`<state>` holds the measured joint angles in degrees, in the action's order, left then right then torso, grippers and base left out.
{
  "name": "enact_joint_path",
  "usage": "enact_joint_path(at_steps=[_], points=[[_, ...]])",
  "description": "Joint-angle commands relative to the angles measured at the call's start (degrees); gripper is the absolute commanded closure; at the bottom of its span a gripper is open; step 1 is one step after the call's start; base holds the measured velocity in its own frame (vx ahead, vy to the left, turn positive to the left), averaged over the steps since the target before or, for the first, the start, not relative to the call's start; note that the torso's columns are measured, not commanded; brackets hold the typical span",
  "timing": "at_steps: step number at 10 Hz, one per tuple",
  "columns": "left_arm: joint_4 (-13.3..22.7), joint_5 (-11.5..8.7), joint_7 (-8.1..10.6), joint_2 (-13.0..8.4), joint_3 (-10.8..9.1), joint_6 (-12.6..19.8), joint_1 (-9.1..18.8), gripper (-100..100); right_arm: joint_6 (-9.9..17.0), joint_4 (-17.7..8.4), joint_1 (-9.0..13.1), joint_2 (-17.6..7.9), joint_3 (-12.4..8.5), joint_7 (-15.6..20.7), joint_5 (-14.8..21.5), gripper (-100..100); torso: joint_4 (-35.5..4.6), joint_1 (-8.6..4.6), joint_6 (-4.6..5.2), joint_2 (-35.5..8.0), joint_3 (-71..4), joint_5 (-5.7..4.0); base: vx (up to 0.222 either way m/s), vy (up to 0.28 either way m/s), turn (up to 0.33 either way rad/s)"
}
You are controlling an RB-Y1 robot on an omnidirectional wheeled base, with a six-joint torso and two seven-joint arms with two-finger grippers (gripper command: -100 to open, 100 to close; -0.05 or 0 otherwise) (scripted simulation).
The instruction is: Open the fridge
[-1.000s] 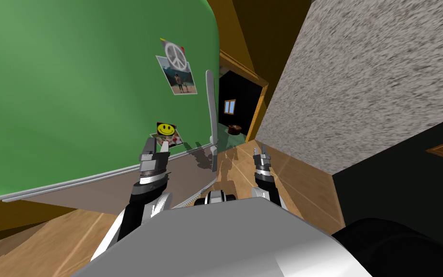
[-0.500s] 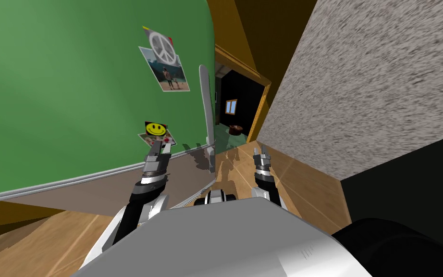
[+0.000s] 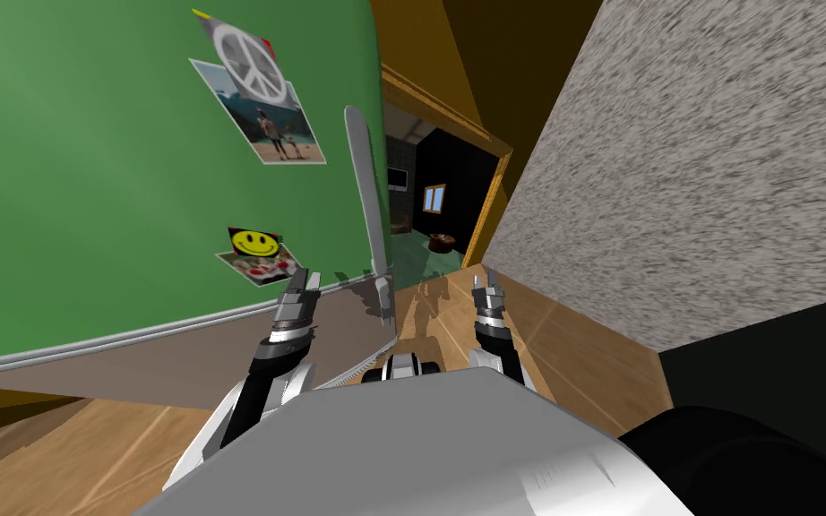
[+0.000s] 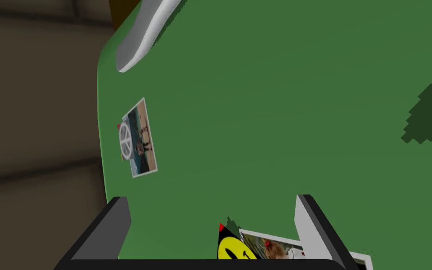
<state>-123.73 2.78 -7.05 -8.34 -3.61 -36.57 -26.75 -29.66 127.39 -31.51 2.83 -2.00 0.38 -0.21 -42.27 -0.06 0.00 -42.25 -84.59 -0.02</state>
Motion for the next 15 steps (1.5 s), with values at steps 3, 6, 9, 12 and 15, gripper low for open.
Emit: enact_joint_path(at_steps=[3,6,9,12,15], points=[[5.4,-1.3,-0.52,1.0,-1.8,-2.5,0.2,-100,0.0,0.0,0.0,0.0,0.0,0.0,0.0,0,0.0,0.12,-0.01,0.0,0.0,0.03,0.082,-0.173,0.083],[9.1,-2.1,-1.0,0.6,-2.82,-3.9,0.6,-100,0.0,0.0,0.0,0.0,0.0,0.0,0.0,0,0.0,0.12,0.0,0.0,0.0,0.04,0.07,-0.145,0.081],[12.3,-2.7,-1.41,-0.1,-3.69,-5.1,1.0,-100,0.0,0.0,0.0,0.0,0.0,0.0,0.0,0,0.0,-0.05,0.0,-0.1,0.0,-0.01,0.068,-0.18,0.074],[15.9,-3.5,-1.87,0.1,-4.68,-6.4,1.4,-100,0.0,0.0,0.0,0.0,0.0,0.0,0.0,0,0.0,0.15,0.0,0.0,0.0,0.04,0.061,-0.162,0.08],[19.7,-4.2,-2.36,1.9,-5.73,-7.9,1.9,-100,0.0,0.0,0.0,0.0,0.0,0.0,0.0,0,0.0,0.17,-0.01,0.0,0.0,0.04,0.065,-0.135,0.076]])
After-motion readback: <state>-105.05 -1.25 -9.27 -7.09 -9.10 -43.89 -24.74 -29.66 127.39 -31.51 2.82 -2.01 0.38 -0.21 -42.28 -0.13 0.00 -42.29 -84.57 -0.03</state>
